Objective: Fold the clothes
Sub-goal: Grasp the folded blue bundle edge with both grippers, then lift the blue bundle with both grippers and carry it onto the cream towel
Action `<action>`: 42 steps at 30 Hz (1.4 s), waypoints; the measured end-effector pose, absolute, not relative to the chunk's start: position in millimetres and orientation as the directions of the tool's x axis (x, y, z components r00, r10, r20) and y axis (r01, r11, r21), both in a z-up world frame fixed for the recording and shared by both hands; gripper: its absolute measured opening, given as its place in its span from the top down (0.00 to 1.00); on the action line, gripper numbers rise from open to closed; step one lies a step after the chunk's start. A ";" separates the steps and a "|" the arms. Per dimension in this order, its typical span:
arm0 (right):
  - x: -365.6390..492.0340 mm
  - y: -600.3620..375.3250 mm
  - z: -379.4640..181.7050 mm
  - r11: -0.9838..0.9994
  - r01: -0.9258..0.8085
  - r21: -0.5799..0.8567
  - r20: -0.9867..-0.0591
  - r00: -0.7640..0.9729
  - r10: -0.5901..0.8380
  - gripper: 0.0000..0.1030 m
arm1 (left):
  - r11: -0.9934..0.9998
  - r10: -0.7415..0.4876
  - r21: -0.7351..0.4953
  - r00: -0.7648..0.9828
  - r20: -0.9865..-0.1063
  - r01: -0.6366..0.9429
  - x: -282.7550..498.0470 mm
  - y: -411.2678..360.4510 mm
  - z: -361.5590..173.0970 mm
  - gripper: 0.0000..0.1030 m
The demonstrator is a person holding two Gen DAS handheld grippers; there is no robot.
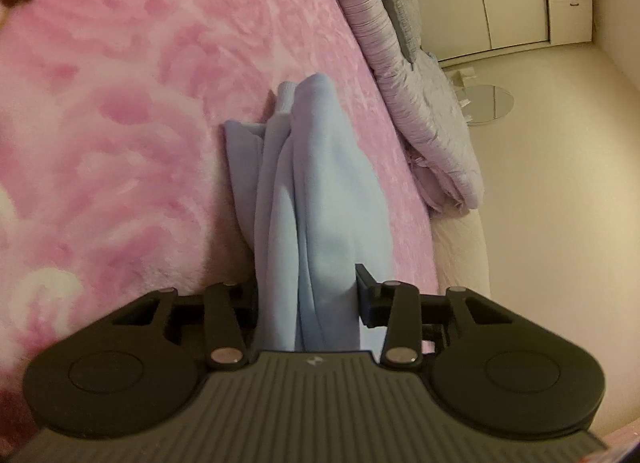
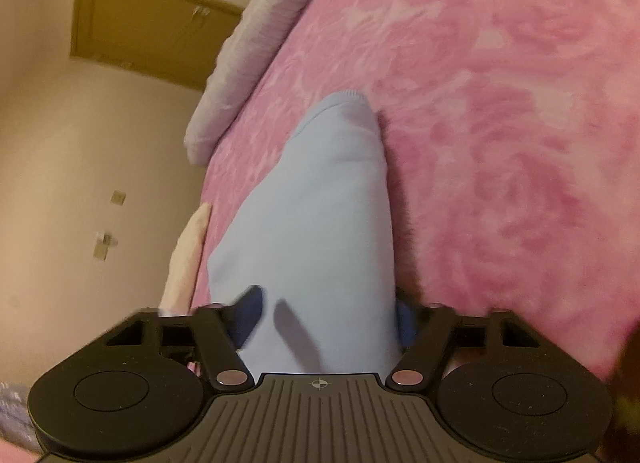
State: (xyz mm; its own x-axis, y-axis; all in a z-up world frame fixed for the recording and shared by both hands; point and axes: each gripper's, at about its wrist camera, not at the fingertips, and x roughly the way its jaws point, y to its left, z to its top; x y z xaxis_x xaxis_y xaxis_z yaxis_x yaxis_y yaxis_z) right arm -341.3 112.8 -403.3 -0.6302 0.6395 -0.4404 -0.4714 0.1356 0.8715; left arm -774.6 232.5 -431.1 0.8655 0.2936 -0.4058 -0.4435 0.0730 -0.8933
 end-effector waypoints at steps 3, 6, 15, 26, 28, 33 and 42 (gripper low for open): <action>-342.2 116.2 -410.0 0.117 -0.454 0.883 -0.417 -0.649 0.636 0.60 | 0.102 0.311 -0.913 0.884 -0.349 -0.396 -777.3 234.9 -429.5 0.69; -341.1 118.5 -415.0 0.109 -0.437 0.893 -0.402 -0.663 0.632 0.60 | 0.057 0.294 -0.906 0.875 -0.386 -0.419 -775.0 241.2 -444.4 0.69; -344.6 124.1 -406.5 0.180 -0.472 0.863 -0.477 -0.642 0.600 0.75 | 0.000 0.261 -0.914 0.882 -0.391 -0.405 -771.4 245.8 -442.3 0.77; -401.5 167.9 -319.2 0.209 -0.512 0.833 -0.535 -0.654 0.535 0.80 | -0.077 0.344 -0.910 0.846 -0.409 -0.408 -830.2 274.0 -367.1 0.79; -429.3 186.1 -303.5 0.196 -0.514 0.835 -0.533 -0.668 0.520 0.80 | -0.099 0.366 -0.909 0.834 -0.412 -0.405 -857.6 276.3 -353.2 0.79; -517.0 230.8 -274.6 0.193 -0.513 0.836 -0.538 -0.702 0.466 0.80 | -0.154 0.403 -0.903 0.809 -0.427 -0.400 -941.9 287.5 -322.3 0.79; -709.9 291.4 -227.3 0.262 -0.474 0.840 -0.541 -0.710 0.451 0.80 | -0.177 0.357 -0.870 0.793 -0.493 -0.461 -1125.2 358.6 -253.8 0.79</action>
